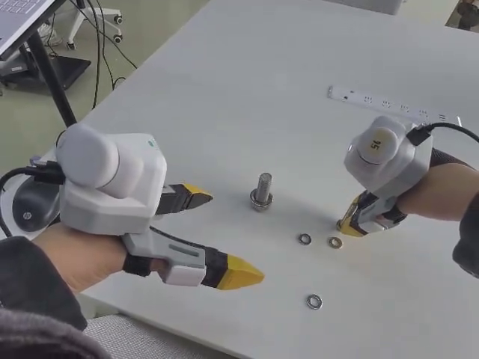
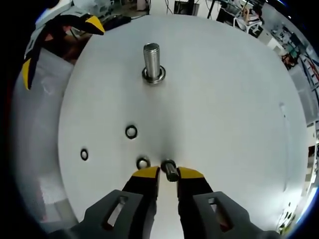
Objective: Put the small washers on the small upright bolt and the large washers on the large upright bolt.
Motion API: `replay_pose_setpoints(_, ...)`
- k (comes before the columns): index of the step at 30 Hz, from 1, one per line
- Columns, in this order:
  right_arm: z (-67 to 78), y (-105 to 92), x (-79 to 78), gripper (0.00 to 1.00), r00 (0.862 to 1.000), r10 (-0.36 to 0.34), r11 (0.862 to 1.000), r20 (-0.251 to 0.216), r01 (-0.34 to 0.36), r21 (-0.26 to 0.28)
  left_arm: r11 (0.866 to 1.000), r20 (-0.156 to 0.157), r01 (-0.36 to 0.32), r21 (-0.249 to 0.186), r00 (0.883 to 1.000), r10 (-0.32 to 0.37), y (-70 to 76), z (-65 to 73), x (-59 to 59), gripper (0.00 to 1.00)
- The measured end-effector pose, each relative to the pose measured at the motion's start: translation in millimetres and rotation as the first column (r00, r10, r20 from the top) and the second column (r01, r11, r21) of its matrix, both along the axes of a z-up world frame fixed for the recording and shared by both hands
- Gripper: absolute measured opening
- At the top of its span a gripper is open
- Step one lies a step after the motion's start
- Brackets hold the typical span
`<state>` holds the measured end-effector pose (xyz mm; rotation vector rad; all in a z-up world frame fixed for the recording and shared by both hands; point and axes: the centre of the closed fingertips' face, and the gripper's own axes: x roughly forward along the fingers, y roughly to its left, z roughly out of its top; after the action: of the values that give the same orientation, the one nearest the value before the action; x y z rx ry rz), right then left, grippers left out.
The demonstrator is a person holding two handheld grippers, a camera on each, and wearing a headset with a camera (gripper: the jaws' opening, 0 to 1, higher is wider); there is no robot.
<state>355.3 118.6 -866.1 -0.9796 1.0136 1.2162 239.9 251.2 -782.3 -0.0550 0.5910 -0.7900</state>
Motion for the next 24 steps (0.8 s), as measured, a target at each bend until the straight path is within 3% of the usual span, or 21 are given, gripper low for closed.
replay_pose_setpoints(15, 9.5, -18.6, -7.2, 0.17, 0.999, -0.051, 0.999, 0.011, 0.05, 0.02, 1.0, 0.004, 0.019, 0.002, 1.0, -0.019, -5.1, 1.1, -0.8, 0.85)
replay_pose_setpoints(24, 7.2, -21.5, -23.6, 0.17, 0.998, -0.055, 0.998, -0.011, 0.055, 0.02, 1.0, 0.009, 0.025, -0.001, 1.0, -0.025, -7.2, 2.8, -0.2, 0.85)
